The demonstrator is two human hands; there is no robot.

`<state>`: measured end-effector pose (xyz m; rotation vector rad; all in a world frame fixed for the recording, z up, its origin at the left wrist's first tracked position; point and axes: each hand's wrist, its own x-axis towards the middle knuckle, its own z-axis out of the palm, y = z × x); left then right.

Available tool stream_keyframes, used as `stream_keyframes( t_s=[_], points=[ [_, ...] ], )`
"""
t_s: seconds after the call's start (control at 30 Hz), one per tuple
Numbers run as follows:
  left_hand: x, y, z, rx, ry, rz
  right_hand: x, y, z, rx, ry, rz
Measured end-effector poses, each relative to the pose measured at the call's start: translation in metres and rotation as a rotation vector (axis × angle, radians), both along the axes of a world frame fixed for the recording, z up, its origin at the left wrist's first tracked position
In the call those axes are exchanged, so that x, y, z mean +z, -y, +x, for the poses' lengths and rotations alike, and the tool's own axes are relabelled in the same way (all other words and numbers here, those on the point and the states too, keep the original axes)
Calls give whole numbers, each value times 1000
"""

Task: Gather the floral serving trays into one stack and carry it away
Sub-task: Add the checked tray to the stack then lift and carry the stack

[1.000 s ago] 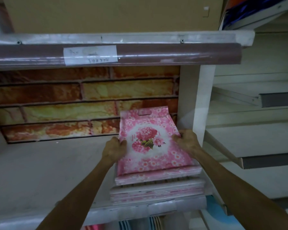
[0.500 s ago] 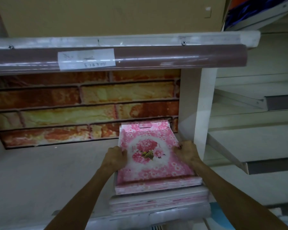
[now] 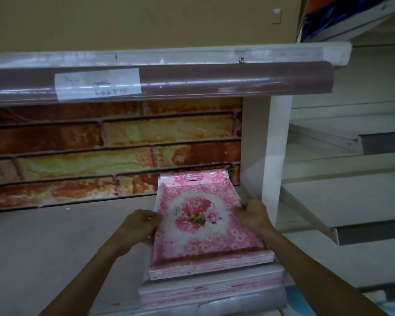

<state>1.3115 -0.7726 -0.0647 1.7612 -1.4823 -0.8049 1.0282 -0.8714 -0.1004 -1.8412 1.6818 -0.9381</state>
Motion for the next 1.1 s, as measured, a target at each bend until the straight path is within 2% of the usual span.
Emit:
stream_keyframes(
  t_s=[0.13, 0.23, 0.3, 0.43, 0.47, 0.7, 0.87, 0.97, 1.1],
  points=[
    [16, -19, 4, -124, -257, 6, -3, 0, -2, 12, 68, -5],
    [10, -24, 3, -129, -265, 4, -8, 2, -5, 3, 174, 32],
    [-3, -26, 2, -98, -214, -30, -12, 4, -6, 0, 242, 47],
    [-26, -25, 1, 15, 122, -186, -18, 7, -9, 21, 323, 60],
    [-31, -24, 1, 44, 128, -207, -18, 6, -9, 30, 344, 69],
    [-63, -10, 9, 149, -267, -112, -28, 11, -16, 103, 666, 241],
    [-78, 3, 8, 127, -578, -98, -40, 15, -23, 207, 760, 320],
    [-66, 4, -11, 45, -633, -172, -43, 17, -23, 271, 787, 317],
    [-78, 33, -5, 102, -663, -178, -51, 21, -28, 332, 833, 305]
  ],
)
